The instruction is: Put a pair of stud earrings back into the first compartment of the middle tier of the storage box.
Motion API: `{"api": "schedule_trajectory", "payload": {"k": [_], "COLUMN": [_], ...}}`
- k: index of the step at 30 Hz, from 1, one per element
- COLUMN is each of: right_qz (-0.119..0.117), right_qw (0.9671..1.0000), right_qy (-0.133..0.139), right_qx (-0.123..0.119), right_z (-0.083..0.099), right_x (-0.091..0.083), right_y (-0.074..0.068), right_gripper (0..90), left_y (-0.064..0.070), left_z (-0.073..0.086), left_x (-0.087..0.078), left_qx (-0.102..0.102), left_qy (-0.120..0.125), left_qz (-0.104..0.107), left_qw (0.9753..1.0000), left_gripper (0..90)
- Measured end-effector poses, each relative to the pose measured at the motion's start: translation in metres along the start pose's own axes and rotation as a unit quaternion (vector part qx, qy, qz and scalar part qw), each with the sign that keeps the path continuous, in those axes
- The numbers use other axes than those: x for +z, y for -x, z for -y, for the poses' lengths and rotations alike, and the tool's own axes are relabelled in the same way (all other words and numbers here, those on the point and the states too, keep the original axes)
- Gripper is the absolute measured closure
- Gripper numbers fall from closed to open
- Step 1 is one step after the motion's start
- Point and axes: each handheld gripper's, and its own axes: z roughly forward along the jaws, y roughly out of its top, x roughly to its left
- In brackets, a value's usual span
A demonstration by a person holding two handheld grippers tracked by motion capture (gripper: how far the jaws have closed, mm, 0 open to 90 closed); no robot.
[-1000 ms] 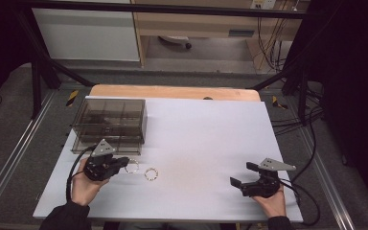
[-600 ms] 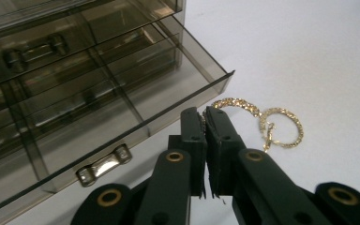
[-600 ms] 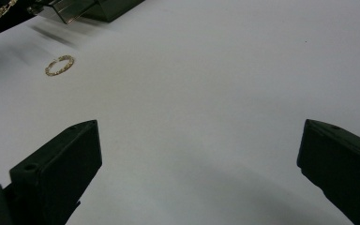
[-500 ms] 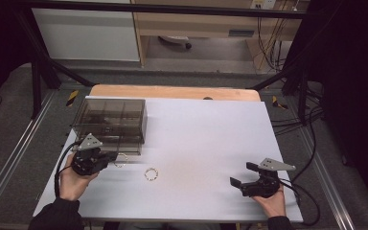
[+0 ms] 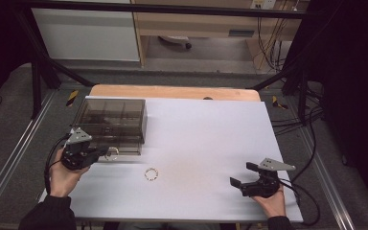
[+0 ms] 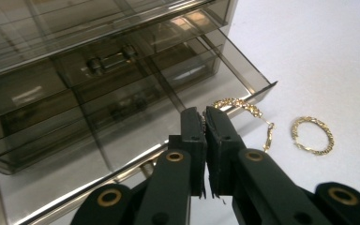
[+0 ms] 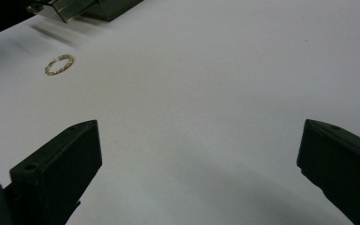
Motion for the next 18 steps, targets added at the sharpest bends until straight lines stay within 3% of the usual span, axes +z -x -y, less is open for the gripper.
{"api": "schedule_trajectory", "payload": {"k": [18], "right_qz": [0.000], "right_qw": [1.0000], "right_qy": [-0.002], "right_qx": [0.001], "right_z": [0.000], "right_x": [0.000], "right_y": [0.000], "right_gripper": [0.7], "left_y": [-0.028], "left_z": [-0.002], "left_x": [-0.004], "left_qx": [-0.017], "left_qy": [-0.004], "left_qz": [-0.026], "left_qw": [0.9995], "left_gripper": [86.2]}}
